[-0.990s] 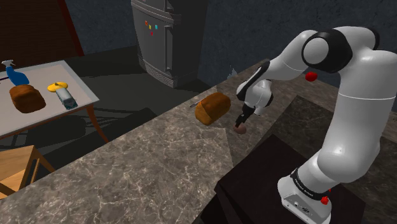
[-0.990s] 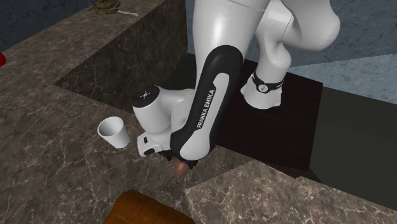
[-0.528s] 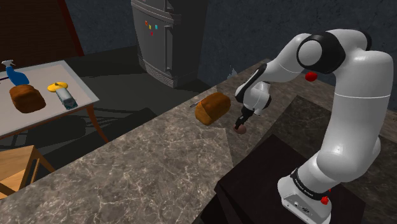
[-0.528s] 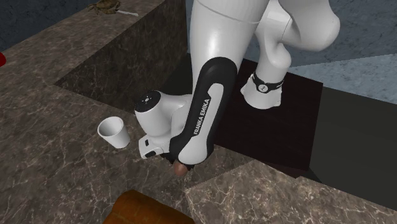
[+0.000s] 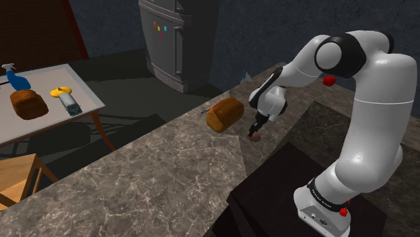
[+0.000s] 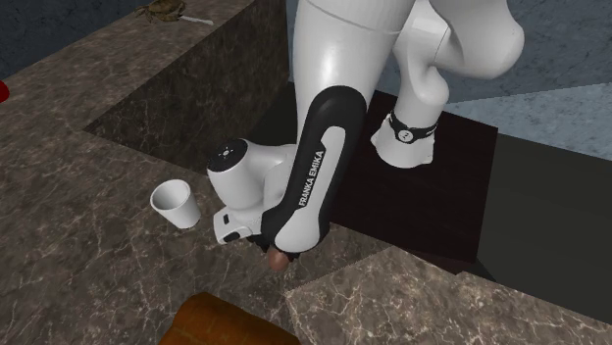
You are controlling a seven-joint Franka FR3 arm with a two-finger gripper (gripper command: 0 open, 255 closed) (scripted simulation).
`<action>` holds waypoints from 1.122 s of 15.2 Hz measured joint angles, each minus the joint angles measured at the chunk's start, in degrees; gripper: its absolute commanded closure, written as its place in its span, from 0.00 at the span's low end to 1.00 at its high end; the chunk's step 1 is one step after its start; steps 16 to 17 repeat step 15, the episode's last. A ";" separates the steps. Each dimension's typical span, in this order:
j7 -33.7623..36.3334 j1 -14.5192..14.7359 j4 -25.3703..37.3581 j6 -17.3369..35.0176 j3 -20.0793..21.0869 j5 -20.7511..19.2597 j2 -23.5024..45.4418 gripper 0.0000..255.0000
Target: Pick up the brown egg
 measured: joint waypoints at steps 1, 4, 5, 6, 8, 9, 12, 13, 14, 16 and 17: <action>0.40 0.28 -0.35 -0.37 -0.42 -0.50 -0.70 1.00; 2.06 1.39 -1.18 -1.64 -1.75 -2.26 -2.91 1.00; 2.81 1.86 -1.58 -2.24 -2.37 -3.11 -3.97 1.00; 3.44 2.22 -1.86 -2.81 -2.95 -3.90 -4.88 1.00; 4.64 2.86 -2.24 -3.91 -3.97 -5.40 -6.46 1.00; 5.26 3.21 -2.52 -4.33 -4.40 -6.08 -7.26 1.00; 7.00 4.07 -3.13 -5.79 -5.72 -8.24 -9.58 1.00; 7.86 4.50 -3.43 -6.37 -6.23 -9.17 -10.61 1.00; 8.58 4.83 -3.72 -6.89 -6.69 -10.03 -11.57 1.00; 8.99 4.99 -3.77 -7.24 -6.93 -10.52 -12.04 1.00; 8.99 4.99 -3.77 -7.24 -6.93 -10.52 -12.04 1.00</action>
